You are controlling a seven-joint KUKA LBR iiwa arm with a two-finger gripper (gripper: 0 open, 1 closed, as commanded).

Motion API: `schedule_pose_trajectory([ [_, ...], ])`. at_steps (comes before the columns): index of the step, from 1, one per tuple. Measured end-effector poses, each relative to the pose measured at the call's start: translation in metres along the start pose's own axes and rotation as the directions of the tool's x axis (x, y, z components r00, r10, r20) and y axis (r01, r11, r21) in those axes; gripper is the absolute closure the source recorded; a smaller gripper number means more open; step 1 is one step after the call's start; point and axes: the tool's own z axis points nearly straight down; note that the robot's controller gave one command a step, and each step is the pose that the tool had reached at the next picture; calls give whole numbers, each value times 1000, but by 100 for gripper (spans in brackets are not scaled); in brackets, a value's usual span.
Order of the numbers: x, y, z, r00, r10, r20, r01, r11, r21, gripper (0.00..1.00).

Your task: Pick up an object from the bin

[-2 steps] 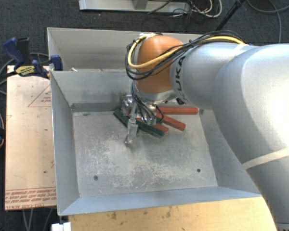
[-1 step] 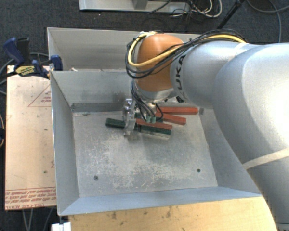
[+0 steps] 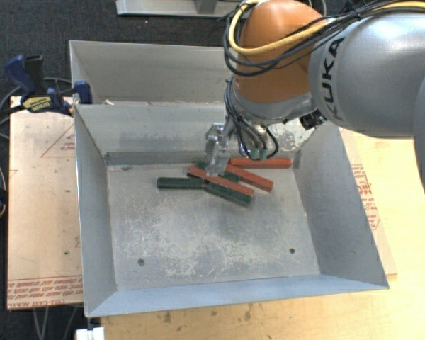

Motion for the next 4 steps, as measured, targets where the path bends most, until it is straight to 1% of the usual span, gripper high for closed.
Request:
schedule_pose_trajectory([
  [1, -3, 46, 116, 997, -75, -17, 75, 997, 1, 100],
  [2, 27, 9, 106, 1000, 11, -12, -11, 1000, 3, 100],
  [3, 26, 10, 106, 1000, 11, -10, -11, 1000, 2, 0],
  [4, -39, 50, 164, 1000, 18, -13, -18, 1000, 2, 0],
])
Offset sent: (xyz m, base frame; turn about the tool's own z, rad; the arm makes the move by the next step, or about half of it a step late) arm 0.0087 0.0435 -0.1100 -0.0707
